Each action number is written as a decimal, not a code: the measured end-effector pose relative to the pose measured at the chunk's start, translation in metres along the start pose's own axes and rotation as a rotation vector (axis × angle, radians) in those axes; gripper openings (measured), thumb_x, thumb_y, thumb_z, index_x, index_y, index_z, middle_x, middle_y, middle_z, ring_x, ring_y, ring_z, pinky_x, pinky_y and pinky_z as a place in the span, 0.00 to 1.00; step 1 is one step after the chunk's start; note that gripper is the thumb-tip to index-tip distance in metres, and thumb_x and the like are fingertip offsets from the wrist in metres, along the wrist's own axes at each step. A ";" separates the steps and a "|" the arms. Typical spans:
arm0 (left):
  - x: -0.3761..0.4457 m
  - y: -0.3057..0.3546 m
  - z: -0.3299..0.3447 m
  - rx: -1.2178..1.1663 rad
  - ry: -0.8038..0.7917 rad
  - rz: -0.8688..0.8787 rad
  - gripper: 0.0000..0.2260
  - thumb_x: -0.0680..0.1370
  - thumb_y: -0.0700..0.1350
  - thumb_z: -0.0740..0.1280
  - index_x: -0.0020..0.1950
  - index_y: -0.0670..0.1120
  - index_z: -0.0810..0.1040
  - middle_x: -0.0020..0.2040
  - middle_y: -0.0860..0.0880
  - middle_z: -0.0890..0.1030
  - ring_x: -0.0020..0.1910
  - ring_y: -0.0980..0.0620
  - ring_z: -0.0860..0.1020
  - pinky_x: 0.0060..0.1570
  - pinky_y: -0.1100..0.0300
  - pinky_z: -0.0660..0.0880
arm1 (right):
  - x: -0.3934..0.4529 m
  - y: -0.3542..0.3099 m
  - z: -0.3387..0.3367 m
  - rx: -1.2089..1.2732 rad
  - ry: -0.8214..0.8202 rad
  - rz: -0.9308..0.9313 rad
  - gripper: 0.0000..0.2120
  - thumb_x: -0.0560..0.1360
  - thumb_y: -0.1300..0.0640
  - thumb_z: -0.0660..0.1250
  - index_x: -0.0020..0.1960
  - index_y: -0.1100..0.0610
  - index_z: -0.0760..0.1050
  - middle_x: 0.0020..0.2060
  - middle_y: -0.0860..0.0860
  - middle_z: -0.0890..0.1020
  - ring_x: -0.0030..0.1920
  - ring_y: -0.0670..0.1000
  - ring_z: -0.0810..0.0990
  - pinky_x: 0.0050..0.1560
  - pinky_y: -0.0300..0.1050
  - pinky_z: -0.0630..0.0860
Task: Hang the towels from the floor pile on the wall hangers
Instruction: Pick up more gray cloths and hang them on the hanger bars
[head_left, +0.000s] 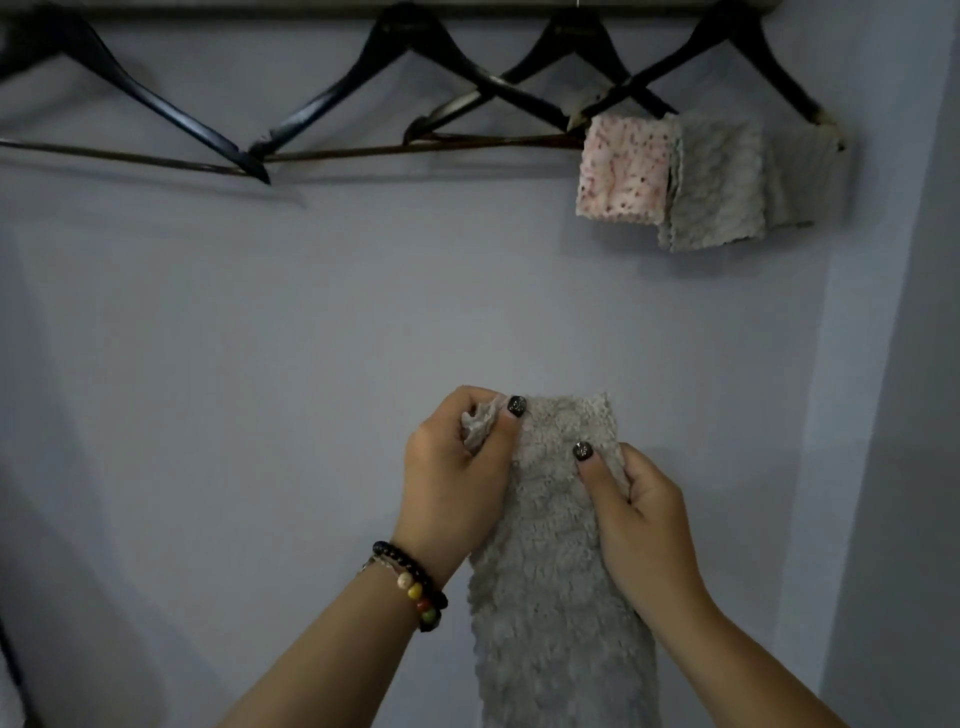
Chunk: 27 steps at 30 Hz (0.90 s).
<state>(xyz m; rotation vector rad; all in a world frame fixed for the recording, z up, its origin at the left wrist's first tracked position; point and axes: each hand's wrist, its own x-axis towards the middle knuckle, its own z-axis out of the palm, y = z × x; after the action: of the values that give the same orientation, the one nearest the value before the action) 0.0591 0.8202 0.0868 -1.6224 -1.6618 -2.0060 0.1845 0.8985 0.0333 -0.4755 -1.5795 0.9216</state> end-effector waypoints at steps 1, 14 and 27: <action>0.010 0.001 0.002 -0.006 0.002 0.020 0.06 0.79 0.43 0.68 0.41 0.47 0.78 0.33 0.49 0.78 0.28 0.52 0.73 0.29 0.55 0.71 | 0.010 -0.003 0.001 -0.003 -0.008 -0.012 0.29 0.75 0.36 0.61 0.44 0.65 0.73 0.38 0.68 0.76 0.38 0.68 0.75 0.36 0.50 0.71; 0.156 0.015 0.041 0.087 -0.009 0.315 0.04 0.78 0.46 0.68 0.44 0.49 0.79 0.36 0.51 0.81 0.35 0.52 0.78 0.36 0.52 0.76 | 0.175 -0.023 -0.011 -0.029 -0.056 -0.170 0.04 0.79 0.54 0.63 0.52 0.48 0.76 0.45 0.45 0.83 0.45 0.42 0.81 0.47 0.44 0.80; 0.309 0.035 0.066 0.573 -0.006 0.463 0.07 0.80 0.49 0.62 0.58 0.52 0.71 0.51 0.58 0.75 0.49 0.60 0.75 0.48 0.67 0.72 | 0.335 -0.043 -0.059 -0.343 -0.016 -0.534 0.08 0.79 0.52 0.62 0.56 0.51 0.74 0.48 0.47 0.81 0.48 0.44 0.79 0.51 0.47 0.77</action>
<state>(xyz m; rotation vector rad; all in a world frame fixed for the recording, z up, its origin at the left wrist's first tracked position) -0.0124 1.0168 0.3262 -1.5897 -1.4878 -1.1733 0.1716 1.1381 0.2787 -0.2566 -1.7663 0.2508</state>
